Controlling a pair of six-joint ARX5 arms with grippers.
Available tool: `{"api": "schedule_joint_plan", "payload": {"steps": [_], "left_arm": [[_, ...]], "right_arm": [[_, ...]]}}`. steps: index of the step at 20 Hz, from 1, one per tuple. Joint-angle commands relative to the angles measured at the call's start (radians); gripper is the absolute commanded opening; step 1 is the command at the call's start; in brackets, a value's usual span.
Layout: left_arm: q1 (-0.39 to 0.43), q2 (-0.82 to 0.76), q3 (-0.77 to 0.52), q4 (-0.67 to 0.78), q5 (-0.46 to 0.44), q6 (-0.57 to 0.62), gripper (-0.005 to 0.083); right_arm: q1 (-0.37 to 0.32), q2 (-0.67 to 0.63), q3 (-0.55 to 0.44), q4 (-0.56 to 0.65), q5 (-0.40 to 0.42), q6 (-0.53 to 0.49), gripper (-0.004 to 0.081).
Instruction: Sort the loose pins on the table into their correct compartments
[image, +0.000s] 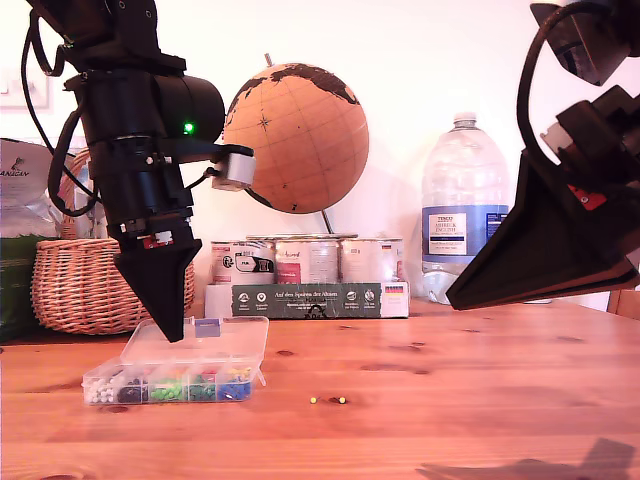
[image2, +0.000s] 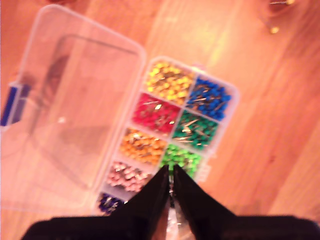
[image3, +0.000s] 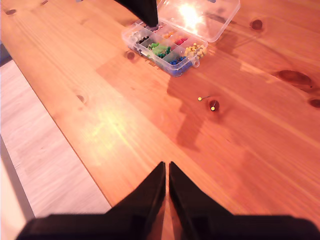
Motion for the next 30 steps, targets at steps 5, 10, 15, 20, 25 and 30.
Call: {"api": "schedule_joint_plan", "payload": {"steps": [5,10,15,20,25,30], "left_arm": [[-0.005,0.041,-0.005,-0.003,0.02,-0.007,-0.0024],[-0.01,0.054,-0.005,-0.007,0.019,-0.006,-0.0024],[-0.011,0.068,-0.005,-0.005,0.018,-0.011,-0.0024],[-0.011,0.068,-0.005,-0.001,0.016,-0.011,-0.0018],[-0.012,0.068,-0.005,-0.007,0.015,-0.011,0.0052],[-0.012,0.063,-0.005,-0.026,0.015,-0.011,-0.0022]], "right_arm": [[0.005,0.005,-0.008,0.005,-0.003,-0.003,-0.0013],[0.005,0.005,-0.008,0.004,-0.003,-0.003,-0.0013],[0.005,0.005,-0.008,0.003,-0.003,-0.003,-0.0013],[0.005,0.005,-0.008,0.003,-0.003,-0.003,-0.0013],[0.005,0.005,-0.008,0.004,-0.003,-0.003,-0.0013],[0.005,0.005,-0.008,0.005,-0.003,0.001,-0.0012]]}}
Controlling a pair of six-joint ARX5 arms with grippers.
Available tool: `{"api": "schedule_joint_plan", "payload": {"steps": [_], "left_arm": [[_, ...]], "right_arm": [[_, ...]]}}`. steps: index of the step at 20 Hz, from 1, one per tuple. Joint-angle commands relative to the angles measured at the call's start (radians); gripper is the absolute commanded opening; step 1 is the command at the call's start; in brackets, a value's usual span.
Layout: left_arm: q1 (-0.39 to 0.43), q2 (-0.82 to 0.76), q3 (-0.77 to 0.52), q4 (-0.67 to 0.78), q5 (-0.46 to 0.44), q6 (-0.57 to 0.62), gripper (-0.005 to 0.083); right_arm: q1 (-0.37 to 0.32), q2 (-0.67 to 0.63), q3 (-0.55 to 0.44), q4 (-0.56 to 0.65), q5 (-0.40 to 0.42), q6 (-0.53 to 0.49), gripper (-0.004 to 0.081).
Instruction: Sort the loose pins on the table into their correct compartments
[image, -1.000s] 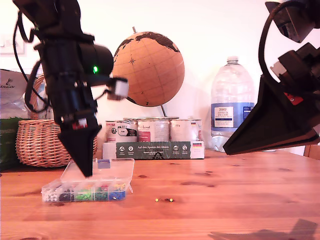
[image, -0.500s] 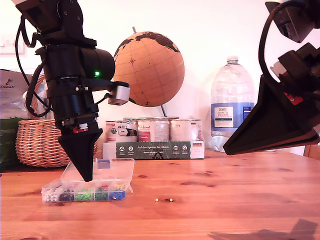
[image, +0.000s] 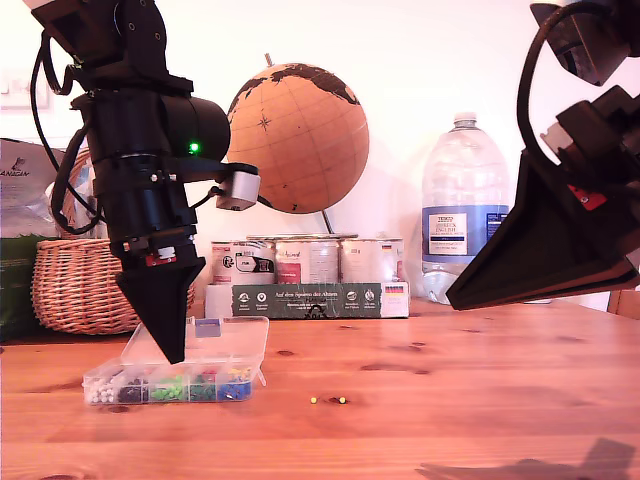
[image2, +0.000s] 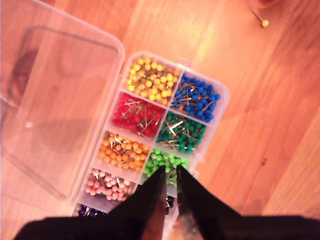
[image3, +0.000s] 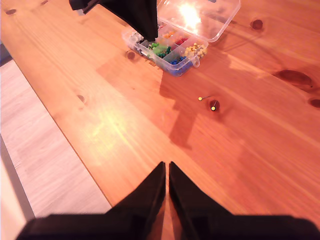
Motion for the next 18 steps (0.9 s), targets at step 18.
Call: {"api": "schedule_joint_plan", "payload": {"steps": [18], "left_arm": [[-0.129,-0.482,-0.194,0.348,0.148,-0.317,-0.0023]], "right_arm": [[-0.016,0.007,0.077,-0.004,0.054,0.028,-0.0012]]}}
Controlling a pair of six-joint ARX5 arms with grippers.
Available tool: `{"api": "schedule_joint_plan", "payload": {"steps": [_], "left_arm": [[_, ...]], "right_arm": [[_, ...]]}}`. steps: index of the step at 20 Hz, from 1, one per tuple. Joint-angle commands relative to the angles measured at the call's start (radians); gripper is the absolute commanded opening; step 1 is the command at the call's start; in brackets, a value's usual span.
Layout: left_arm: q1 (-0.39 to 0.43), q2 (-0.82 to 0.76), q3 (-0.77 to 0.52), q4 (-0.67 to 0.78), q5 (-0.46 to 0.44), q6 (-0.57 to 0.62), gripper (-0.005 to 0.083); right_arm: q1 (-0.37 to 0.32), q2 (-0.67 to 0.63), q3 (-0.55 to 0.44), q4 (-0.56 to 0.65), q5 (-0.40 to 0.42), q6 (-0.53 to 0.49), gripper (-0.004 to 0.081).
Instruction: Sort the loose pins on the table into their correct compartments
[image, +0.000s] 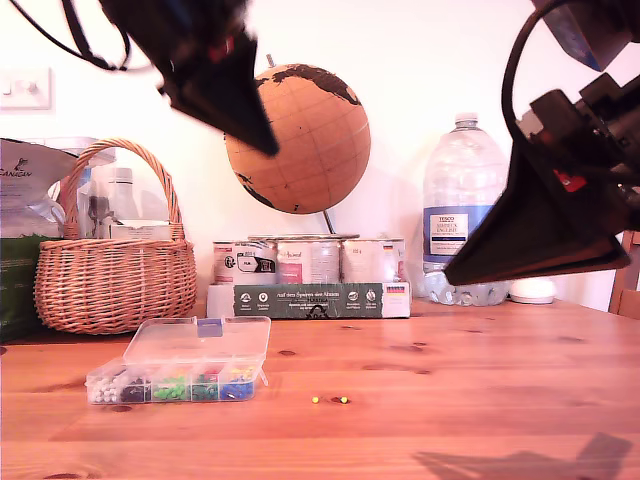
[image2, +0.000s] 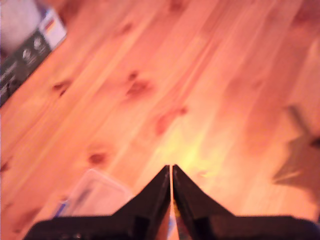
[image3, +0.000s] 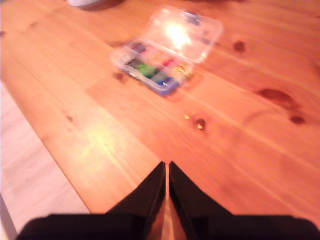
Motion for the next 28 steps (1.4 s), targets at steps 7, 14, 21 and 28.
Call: {"api": "schedule_joint_plan", "payload": {"steps": [7,14,21,28], "left_arm": [[-0.065,-0.295,-0.476,0.353,-0.003,-0.184,-0.0023],[-0.111,-0.357,-0.735,0.557,-0.034,-0.241,-0.0023],[-0.12,-0.339,-0.778,0.579,-0.033,-0.263,-0.0023],[-0.12,-0.339,-0.778,0.62,-0.034,-0.261,-0.0023]], "right_arm": [[-0.006,0.052,0.191,-0.16,-0.093,0.121,-0.0012],[-0.005,0.288,0.43,-0.418,-0.055,0.188,-0.0012],[-0.005,0.573,0.686,-0.633,-0.043,0.243,0.0002],[0.003,0.735,0.835,-0.718,0.009,0.254,0.0018]]}}
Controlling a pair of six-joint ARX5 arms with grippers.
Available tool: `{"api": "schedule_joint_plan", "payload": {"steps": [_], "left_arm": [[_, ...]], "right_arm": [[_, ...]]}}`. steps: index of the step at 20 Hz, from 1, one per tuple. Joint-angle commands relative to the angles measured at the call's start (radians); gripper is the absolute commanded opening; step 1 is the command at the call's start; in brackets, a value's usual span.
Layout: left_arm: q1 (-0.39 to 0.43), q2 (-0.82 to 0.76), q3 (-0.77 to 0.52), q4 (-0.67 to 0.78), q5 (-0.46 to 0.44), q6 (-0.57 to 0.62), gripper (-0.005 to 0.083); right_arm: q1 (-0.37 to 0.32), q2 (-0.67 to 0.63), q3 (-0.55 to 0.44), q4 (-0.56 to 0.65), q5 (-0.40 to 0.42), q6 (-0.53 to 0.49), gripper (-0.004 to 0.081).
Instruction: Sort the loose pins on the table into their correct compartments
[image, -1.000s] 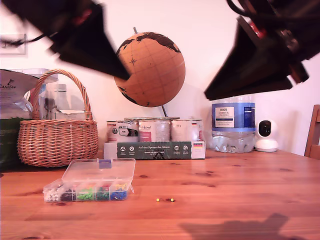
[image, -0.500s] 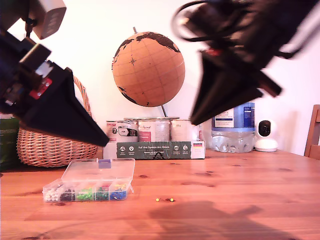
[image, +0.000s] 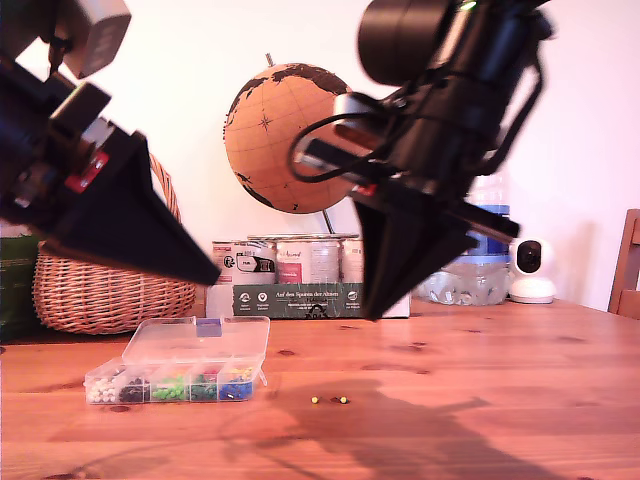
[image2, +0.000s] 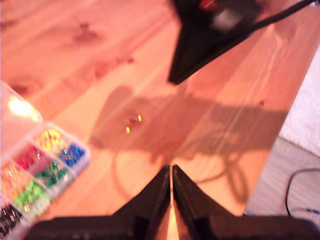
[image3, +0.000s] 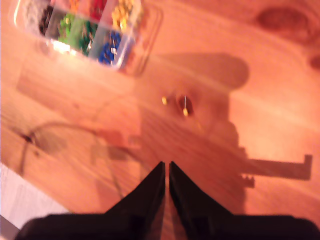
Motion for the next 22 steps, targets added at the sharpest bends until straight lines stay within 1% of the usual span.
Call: {"api": "schedule_joint_plan", "payload": {"steps": [1,3,6,9,11,12,13,15,16,18,20,22], "left_arm": [[-0.001,0.011,-0.019,0.012,0.002,0.004,-0.0023],[-0.001,0.011,-0.019,0.006,0.002,0.004,-0.0023],[-0.001,0.011,-0.019,0.005,0.002,0.004,-0.0023],[-0.001,0.011,-0.019,0.005,0.002,0.004,-0.0023],[-0.001,0.011,-0.019,0.005,0.002,0.004,-0.0023],[-0.001,0.011,-0.019,0.005,0.002,0.004,-0.0023],[-0.001,0.011,-0.019,0.005,0.002,0.004,-0.0023],[-0.001,0.011,-0.019,0.005,0.002,0.004,-0.0023],[-0.001,0.011,-0.019,0.005,0.002,0.004,-0.0023],[-0.001,0.011,-0.019,0.004,0.002,0.004,-0.0023],[-0.001,0.011,-0.019,0.004,0.002,0.004,-0.0023],[-0.001,0.011,-0.019,0.005,0.002,0.004,-0.0023]], "right_arm": [[0.006,0.024,0.029,-0.007,0.005,0.019,0.0018],[0.007,0.041,0.048,-0.013,0.013,0.02,0.0018],[0.011,0.058,0.064,-0.04,0.048,0.023,0.0018],[0.011,0.09,0.08,-0.063,0.047,0.025,0.0018],[0.013,0.105,0.086,-0.072,0.035,-0.005,0.0023],[0.013,0.105,0.087,-0.072,0.011,-0.034,0.0022],[0.013,0.105,0.087,-0.066,-0.021,-0.033,0.0021],[0.006,0.105,0.09,-0.048,-0.116,-0.032,0.0013],[0.003,0.105,0.09,-0.032,-0.132,-0.032,0.001],[0.005,0.106,0.09,0.011,-0.098,-0.012,0.0004],[0.005,0.107,0.09,0.049,-0.053,0.045,0.0005],[0.005,0.107,0.09,0.033,-0.023,0.055,0.0005]]}}
